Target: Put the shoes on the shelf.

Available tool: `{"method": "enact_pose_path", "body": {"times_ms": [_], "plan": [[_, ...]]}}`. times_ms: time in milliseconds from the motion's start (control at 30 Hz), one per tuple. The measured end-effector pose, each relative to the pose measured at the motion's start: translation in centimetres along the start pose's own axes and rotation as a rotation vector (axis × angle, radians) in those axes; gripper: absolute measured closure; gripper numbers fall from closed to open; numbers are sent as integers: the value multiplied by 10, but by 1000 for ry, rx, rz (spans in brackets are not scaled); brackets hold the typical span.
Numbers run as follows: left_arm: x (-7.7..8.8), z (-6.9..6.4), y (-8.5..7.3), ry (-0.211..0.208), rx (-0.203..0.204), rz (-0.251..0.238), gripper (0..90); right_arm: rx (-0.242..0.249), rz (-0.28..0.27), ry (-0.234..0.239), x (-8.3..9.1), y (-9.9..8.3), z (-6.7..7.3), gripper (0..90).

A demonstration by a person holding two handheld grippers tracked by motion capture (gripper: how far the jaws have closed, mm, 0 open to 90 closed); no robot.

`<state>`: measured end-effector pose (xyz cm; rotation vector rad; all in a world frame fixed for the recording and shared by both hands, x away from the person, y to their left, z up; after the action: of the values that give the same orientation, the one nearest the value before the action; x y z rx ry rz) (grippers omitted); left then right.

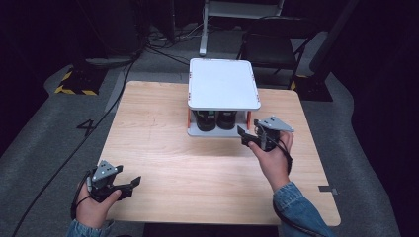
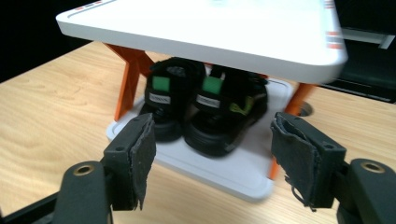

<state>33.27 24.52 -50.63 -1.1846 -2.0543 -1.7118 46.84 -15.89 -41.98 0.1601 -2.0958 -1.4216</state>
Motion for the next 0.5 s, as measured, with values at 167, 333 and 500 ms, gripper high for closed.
{"method": "enact_pose_path", "body": {"times_ms": [167, 333, 500], "plan": [[-3, 3, 0, 11, 6, 5, 211, 47, 29, 70, 27, -18, -23, 312], [-7, 12, 2, 59, -5, -5, 190, 85, 44, 72, 55, -45, -43, 308], [-13, 23, 2, 112, -8, -9, 182, 70, 80, 95, 78, -78, -64, 301]]}}
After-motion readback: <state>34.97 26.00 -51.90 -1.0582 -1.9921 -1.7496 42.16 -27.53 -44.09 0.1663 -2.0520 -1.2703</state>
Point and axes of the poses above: each handheld gripper's, and its own axes: x roughly backward along the jaws, y roughly out of its top, z roughly to its left, the point moved 7 cm from there along -x, roughly forward along the jaws, and after that the axes turned 15 degrees about x, right-handed, at the moved point
